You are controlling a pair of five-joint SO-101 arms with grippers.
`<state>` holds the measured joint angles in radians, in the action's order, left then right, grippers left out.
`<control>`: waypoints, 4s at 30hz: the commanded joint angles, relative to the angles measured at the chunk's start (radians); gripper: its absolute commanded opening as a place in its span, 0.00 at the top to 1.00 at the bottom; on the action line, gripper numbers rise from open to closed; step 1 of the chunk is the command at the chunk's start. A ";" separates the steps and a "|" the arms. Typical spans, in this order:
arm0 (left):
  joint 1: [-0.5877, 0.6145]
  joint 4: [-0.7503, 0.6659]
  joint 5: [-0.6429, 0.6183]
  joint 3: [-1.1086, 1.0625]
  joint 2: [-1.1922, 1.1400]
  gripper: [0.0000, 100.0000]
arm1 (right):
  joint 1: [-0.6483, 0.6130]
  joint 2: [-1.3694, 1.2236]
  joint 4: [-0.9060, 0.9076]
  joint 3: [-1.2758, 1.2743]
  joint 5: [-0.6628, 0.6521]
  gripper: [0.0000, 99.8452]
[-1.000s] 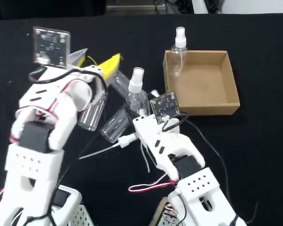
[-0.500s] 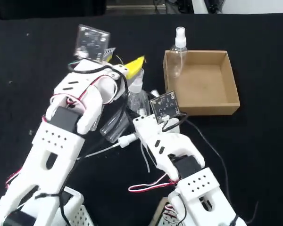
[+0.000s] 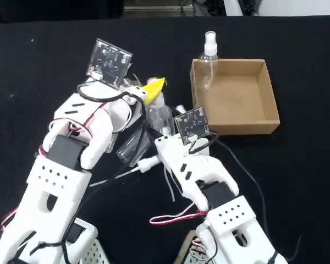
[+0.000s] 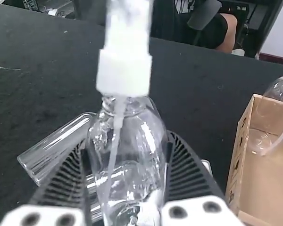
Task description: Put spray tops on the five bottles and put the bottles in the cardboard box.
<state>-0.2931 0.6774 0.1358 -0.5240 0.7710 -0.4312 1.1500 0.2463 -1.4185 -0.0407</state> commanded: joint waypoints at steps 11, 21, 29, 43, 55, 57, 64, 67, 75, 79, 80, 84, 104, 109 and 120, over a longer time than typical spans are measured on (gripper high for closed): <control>0.124 0.009 0.000 0.058 0.038 0.74 | -0.003 0.027 -0.032 0.021 0.002 0.99; 0.269 0.035 -0.002 -0.163 0.038 0.74 | 0.018 0.110 -0.026 0.013 0.006 0.99; 0.248 -0.120 -0.002 -0.441 0.037 0.74 | 0.242 0.366 0.123 0.031 0.009 0.99; 0.162 -0.591 -0.060 -0.845 0.037 0.74 | 0.522 -0.097 -0.038 0.317 0.005 0.99; 0.165 -0.591 -0.206 -0.858 0.028 0.74 | 0.620 -0.654 -0.439 0.475 0.000 0.98; 0.168 -0.591 -0.206 -0.858 0.028 0.74 | 0.621 -0.720 -0.508 0.472 0.000 0.98; 0.170 -0.591 -0.206 -0.858 0.028 0.74 | 0.631 -0.912 -0.740 0.479 0.000 0.99; 0.170 -0.591 -0.206 -0.858 0.028 0.74 | 0.634 -0.993 -0.847 0.479 0.000 0.99; 0.170 -0.591 -0.206 -0.858 0.028 0.74 | 0.634 -1.202 -0.965 0.572 0.000 0.99; 0.170 -0.591 -0.206 -0.858 0.028 0.74 | 0.637 -1.276 -0.968 0.641 0.006 0.99; 0.170 -0.591 -0.206 -0.858 0.028 0.74 | 0.637 -1.291 -0.968 0.653 0.006 0.99; 0.170 -0.591 -0.206 -0.858 0.028 0.74 | 0.632 -1.353 -0.968 0.697 0.002 0.99; 0.170 -0.591 -0.206 -0.858 0.028 0.74 | 0.635 -1.580 -1.109 0.811 0.000 0.99; 0.170 -0.591 -0.206 -0.858 0.028 0.74 | 0.629 -1.618 -1.143 0.812 0.000 0.99; 0.171 -0.591 -0.206 -0.858 0.028 0.74 | 0.629 -1.630 -1.134 0.811 0.000 0.98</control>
<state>-0.1212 0.1066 -0.0683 -1.3940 0.7833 0.1872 -0.4933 -0.8677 -0.6667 -0.0391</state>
